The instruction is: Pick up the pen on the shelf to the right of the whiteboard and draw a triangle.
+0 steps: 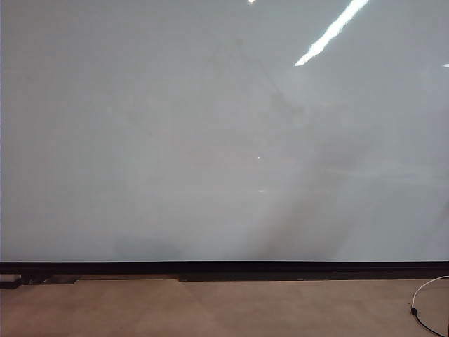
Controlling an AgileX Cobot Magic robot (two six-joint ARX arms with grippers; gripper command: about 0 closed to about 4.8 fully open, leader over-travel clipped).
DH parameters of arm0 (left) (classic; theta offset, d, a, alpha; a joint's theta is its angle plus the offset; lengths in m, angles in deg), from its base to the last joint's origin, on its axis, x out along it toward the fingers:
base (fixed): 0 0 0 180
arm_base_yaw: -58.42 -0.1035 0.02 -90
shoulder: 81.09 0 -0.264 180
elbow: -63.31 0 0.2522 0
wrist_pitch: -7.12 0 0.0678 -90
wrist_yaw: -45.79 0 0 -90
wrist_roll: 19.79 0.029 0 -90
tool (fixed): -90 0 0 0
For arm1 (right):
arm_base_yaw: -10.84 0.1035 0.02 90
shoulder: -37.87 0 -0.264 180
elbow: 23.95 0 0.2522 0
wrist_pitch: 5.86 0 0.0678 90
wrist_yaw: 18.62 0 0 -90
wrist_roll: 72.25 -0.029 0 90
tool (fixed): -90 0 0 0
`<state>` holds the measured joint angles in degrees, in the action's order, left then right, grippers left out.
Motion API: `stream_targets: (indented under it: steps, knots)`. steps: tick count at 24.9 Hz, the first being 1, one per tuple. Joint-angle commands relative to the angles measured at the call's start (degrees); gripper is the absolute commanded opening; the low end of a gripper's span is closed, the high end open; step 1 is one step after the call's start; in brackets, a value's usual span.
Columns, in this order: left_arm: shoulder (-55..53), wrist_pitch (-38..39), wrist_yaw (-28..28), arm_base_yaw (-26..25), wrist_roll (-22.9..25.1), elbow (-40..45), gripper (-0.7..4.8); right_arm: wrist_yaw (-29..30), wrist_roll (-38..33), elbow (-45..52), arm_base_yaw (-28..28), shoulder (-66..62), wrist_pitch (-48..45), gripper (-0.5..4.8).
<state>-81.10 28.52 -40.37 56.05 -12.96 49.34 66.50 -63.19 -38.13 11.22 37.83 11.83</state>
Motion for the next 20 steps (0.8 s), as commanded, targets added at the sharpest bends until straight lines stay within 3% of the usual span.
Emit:
stream_targets:
  steps: [1, 10, 14, 17, 18, 20]
  knots:
    - [0.0, -0.4, 0.0, 0.0, 0.0, -0.2, -0.05, 1.5, -0.3, 0.4, 0.1, 0.0, -0.8, -0.06]
    - [0.0, -0.4, 0.0, 0.0, 0.0, -0.2, -0.05, 4.0, -2.4, 0.4, 0.1, 0.0, -1.6, -0.05]
    - [0.0, -0.4, 0.0, 0.0, 0.0, -0.2, -0.05, 12.0, -3.6, 0.4, 0.1, 0.0, -9.7, 0.25]
    - [0.0, -0.4, 0.0, 0.0, 0.0, -0.2, -0.05, 11.3, -3.4, -1.8, 0.0, 0.0, -14.4, 0.37]
    - [0.0, -0.4, 0.0, 0.0, 0.0, -0.2, -0.05, 8.7, -3.2, -4.7, -0.5, -0.1, -12.4, 0.58]
    - [0.0, -0.4, 0.0, 0.0, 0.0, -0.2, -0.05, 7.2, -0.7, -10.9, -2.9, -1.6, -8.0, 1.53]
